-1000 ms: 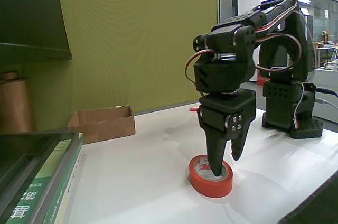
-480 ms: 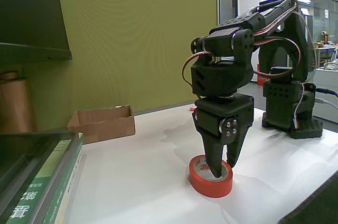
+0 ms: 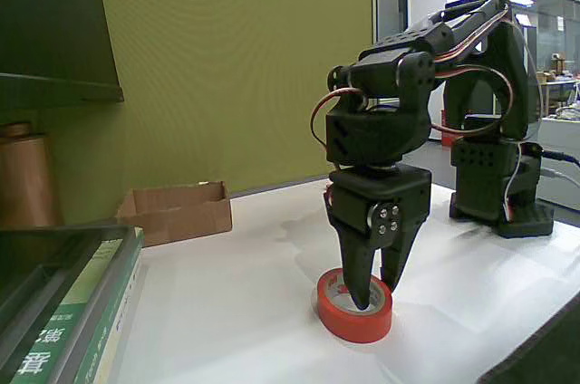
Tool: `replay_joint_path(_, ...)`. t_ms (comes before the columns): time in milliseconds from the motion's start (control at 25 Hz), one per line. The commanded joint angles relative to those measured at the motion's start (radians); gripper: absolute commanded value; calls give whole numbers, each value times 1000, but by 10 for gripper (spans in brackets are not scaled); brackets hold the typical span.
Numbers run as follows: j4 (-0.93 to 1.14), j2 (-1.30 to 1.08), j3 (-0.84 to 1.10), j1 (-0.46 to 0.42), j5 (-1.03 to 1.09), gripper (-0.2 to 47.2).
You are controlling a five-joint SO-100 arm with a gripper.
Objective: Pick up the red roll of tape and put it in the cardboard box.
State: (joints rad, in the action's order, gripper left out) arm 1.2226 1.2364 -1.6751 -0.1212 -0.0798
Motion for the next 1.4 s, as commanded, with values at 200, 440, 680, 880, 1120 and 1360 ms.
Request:
replay_joint_path(200, -29, 49, -12, -11, -28, 97)
replay_joint_path(440, -46, 74, -12, 8, -2, 52)
replay_joint_path(680, -69, 109, -23, 34, 25, 10)
replay_joint_path(880, -75, 126, -35, 34, 25, 1)
replay_joint_path(1120, -95, 161, -48, 57, 51, 0)
replay_joint_path(1360, -123, 227, -35, 104, 100, 0)
